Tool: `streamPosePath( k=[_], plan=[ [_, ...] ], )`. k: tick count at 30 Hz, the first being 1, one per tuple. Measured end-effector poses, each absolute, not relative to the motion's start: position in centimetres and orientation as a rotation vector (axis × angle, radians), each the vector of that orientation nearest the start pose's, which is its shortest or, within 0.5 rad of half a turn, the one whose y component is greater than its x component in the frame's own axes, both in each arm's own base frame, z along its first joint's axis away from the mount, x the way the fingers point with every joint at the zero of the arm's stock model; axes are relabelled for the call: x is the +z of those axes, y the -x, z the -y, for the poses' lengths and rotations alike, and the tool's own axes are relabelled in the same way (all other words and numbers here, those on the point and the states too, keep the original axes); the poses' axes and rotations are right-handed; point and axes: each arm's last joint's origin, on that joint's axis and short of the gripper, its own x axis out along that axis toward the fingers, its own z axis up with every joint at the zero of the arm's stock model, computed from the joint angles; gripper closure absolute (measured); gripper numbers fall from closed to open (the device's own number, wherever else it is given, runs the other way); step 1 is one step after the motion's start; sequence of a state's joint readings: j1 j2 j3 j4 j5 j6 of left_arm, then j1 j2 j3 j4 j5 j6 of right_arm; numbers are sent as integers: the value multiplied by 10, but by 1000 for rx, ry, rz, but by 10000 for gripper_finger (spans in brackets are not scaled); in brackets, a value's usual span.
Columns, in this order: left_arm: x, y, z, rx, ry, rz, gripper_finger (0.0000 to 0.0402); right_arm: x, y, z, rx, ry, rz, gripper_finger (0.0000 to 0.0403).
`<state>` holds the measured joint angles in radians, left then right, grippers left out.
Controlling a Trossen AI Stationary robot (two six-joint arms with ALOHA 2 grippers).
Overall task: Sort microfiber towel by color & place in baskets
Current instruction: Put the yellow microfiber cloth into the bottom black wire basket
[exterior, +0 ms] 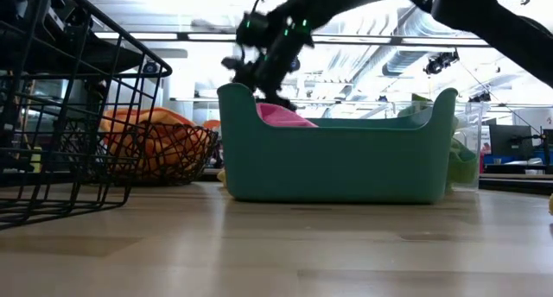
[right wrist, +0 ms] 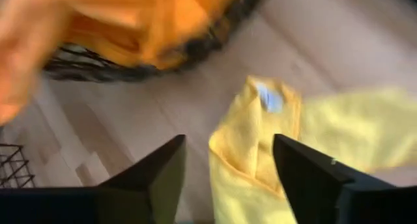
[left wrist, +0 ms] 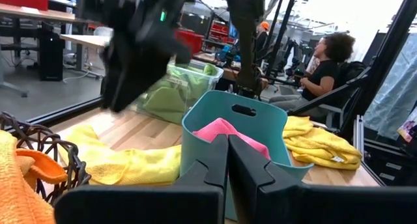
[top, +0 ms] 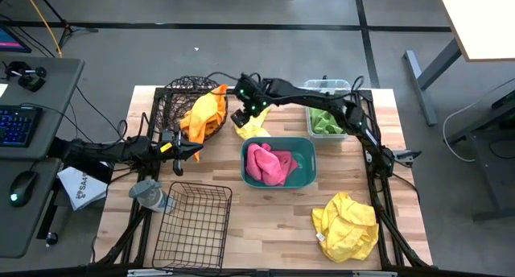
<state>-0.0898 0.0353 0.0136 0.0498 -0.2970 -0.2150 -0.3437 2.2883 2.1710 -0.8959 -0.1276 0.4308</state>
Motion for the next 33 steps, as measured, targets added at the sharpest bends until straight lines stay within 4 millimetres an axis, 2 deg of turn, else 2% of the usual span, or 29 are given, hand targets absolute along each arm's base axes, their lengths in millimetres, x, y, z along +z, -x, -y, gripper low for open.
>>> streamPosePath(
  k=[3, 7, 14, 16, 18, 19, 21, 22, 23, 24, 26, 29, 33],
  plan=[
    [170, -98, 0, 204, 220, 50, 401, 224, -467, 165, -488, -746, -997, 148],
    [170, -98, 0, 204, 220, 50, 401, 191, -465, 166, -587, -853, -1067, 140],
    [170, -98, 0, 204, 220, 51, 402, 151, -464, 161, -750, -892, -1096, 139],
    [170, -98, 0, 205, 220, 50, 402, 148, -463, 161, -756, -861, -1095, 143],
    [170, -98, 0, 205, 220, 50, 401, 146, -459, 161, -796, -816, -1122, 168],
    [170, -98, 0, 205, 220, 50, 401, 147, -458, 161, -806, -793, -1140, 194],
    [170, -98, 0, 204, 220, 50, 401, 151, -456, 161, -787, -743, -1179, 275],
    [170, -98, 0, 205, 220, 50, 401, 154, -456, 162, -770, -715, -1186, 327],
    [170, -98, 0, 204, 220, 51, 401, 159, -457, 162, -749, -676, -1191, 363],
    [170, -98, 0, 204, 220, 51, 401, 168, -457, 162, -738, -640, -1181, 379],
    [170, -98, 0, 205, 220, 50, 402, 196, -456, 161, -751, -593, -1132, 378],
    [170, -98, 0, 205, 220, 50, 401, 255, -451, 159, -737, -531, -1002, 395],
    [170, -98, 0, 206, 220, 50, 402, 333, -445, 138, -639, -476, -793, 398]
  ],
)
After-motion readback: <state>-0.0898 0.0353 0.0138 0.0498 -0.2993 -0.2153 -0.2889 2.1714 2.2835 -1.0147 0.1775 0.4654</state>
